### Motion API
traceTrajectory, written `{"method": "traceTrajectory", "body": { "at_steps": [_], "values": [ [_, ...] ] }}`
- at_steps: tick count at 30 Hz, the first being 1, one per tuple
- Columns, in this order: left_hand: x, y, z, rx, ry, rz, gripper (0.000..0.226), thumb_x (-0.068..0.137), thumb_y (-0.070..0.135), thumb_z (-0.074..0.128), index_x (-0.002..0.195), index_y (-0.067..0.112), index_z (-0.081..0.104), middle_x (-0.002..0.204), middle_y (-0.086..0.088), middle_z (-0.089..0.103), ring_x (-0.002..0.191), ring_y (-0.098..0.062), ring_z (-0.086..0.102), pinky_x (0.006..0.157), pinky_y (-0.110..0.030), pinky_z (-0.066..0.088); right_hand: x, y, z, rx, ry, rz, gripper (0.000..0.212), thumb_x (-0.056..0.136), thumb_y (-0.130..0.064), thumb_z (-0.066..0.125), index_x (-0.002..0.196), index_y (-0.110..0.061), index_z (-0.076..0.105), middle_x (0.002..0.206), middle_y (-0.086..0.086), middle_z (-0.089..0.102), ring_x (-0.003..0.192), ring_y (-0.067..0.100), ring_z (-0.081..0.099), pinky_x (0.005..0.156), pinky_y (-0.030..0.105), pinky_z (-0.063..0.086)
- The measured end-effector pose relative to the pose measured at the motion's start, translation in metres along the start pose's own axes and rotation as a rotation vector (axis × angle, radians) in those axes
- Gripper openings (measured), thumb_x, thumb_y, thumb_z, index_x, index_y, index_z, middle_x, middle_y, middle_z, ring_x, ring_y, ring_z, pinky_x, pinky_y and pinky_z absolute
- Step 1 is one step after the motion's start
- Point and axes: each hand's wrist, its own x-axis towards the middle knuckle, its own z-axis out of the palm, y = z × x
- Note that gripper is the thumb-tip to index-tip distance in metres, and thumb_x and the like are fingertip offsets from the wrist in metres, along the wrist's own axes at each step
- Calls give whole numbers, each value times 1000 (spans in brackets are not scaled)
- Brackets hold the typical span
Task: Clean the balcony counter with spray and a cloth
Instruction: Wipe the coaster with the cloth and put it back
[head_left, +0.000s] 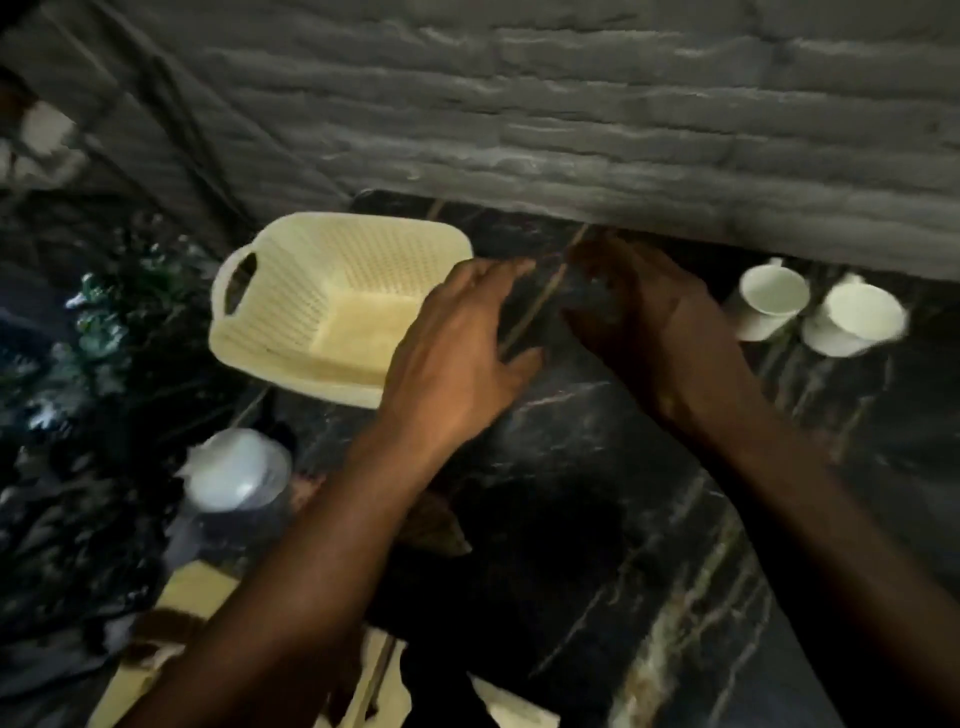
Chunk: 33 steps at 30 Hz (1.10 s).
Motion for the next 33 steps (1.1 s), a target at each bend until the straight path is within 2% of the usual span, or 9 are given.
{"method": "traceTrajectory", "body": {
  "at_steps": [2, 5, 9, 14, 16, 19, 24, 29, 33],
  "values": [
    [-56, -39, -39, 4, 64, -82, 66, 78, 38, 69, 138, 26, 44, 134, 3, 48, 122, -14, 47, 100, -31, 43, -11, -60, 28, 15, -66, -86, 41, 83, -30, 65, 121, -15, 57, 116, 10, 62, 101, 30, 60, 82, 36, 49],
    [-142, -99, -85, 0, 137, -200, 65, 79, 41, 65, 139, 28, 43, 138, 5, 45, 127, -12, 44, 102, -27, 40, -29, -143, 81, 88, -218, -204, 44, 83, -43, 52, 122, -22, 54, 115, 4, 62, 98, 24, 60, 76, 34, 50],
    [-248, -171, -117, 19, 224, -404, 62, 81, 44, 58, 139, 33, 40, 140, 8, 45, 129, -11, 41, 101, -18, 34, -56, -227, 188, 73, -421, -332, 51, 85, -49, 45, 130, -25, 50, 119, 1, 60, 105, 22, 57, 88, 35, 47],
    [-369, -273, -127, -54, 314, -747, 59, 81, 29, 70, 134, 35, 46, 120, 7, 54, 96, -10, 56, 75, -20, 41, -103, -316, 318, 94, -628, -462, 42, 79, -36, 60, 116, -17, 60, 108, 10, 66, 97, 31, 63, 81, 33, 49],
    [-402, -313, -116, -44, 349, -861, 56, 78, 23, 72, 130, 28, 51, 117, 1, 57, 98, -9, 50, 73, -17, 35, -115, -333, 359, 9, -762, -496, 41, 83, -33, 62, 122, -23, 55, 120, 4, 59, 109, 29, 56, 89, 37, 48],
    [-450, -375, -85, -24, 330, -1062, 61, 76, 26, 72, 133, 24, 50, 130, -4, 54, 115, -22, 51, 89, -28, 42, -131, -353, 423, -98, -956, -528, 45, 89, -35, 55, 133, -27, 44, 137, 0, 44, 125, 24, 41, 97, 34, 38],
    [-508, -445, -18, -65, 150, -1327, 74, 76, 35, 71, 142, 22, 39, 142, -10, 43, 118, -36, 51, 89, -43, 51, -170, -362, 525, -248, -1080, -641, 60, 91, -33, 53, 144, -24, 25, 141, 7, 37, 123, 29, 42, 97, 38, 39],
    [-524, -484, 33, -56, 14, -1383, 84, 79, 45, 67, 148, 22, 24, 148, -9, 31, 120, -34, 45, 89, -41, 46, -203, -353, 610, -367, -1136, -630, 83, 83, -25, 65, 148, -26, 13, 156, 7, 10, 138, 32, 24, 107, 42, 31],
    [-527, -503, 60, -66, -36, -1384, 87, 81, 41, 64, 150, 16, 17, 148, -13, 30, 117, -36, 46, 87, -42, 45, -221, -340, 642, -399, -1144, -634, 88, 86, -23, 62, 150, -23, 2, 157, 13, -4, 137, 35, 27, 105, 41, 34]
  ]
}}
